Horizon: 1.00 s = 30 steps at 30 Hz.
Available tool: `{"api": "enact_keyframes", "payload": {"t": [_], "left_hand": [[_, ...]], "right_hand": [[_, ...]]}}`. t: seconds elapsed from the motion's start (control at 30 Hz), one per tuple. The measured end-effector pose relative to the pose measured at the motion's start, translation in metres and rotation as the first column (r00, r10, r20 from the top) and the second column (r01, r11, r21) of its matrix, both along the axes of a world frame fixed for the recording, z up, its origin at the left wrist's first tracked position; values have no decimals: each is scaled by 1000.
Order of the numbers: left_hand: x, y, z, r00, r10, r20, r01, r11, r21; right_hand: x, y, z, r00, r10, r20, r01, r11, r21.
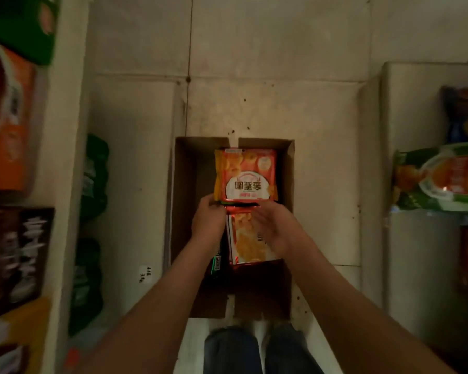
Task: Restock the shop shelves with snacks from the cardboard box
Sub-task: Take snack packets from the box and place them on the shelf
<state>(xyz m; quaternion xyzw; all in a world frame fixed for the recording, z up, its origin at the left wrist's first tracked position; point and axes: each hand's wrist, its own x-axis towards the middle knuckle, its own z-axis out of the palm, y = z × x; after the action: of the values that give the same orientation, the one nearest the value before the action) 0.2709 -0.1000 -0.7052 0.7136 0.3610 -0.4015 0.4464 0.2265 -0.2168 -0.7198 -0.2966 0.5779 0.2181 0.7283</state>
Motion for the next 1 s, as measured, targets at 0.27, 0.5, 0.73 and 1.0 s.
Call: {"api": "enact_keyframes", "payload": {"t": [0.27,0.5,0.73,1.0], "left_hand": [[6,7,-80,983,170,-67,-169,985,20],[5,7,-76,945,309,-107,-320,941,-108],[13,-2,-64,946,316,-69,-324,929,-178],[7,-2,-71,1000,16,23,-18,994,111]], "right_hand": [[22,10,-55,948,-314,-46,317,938,139],[31,13,-66,866,-499,-37,499,854,149],[30,22,-74,830,-558,7,551,823,140],[29,18,-76,805,-593,6,588,800,117]]}}
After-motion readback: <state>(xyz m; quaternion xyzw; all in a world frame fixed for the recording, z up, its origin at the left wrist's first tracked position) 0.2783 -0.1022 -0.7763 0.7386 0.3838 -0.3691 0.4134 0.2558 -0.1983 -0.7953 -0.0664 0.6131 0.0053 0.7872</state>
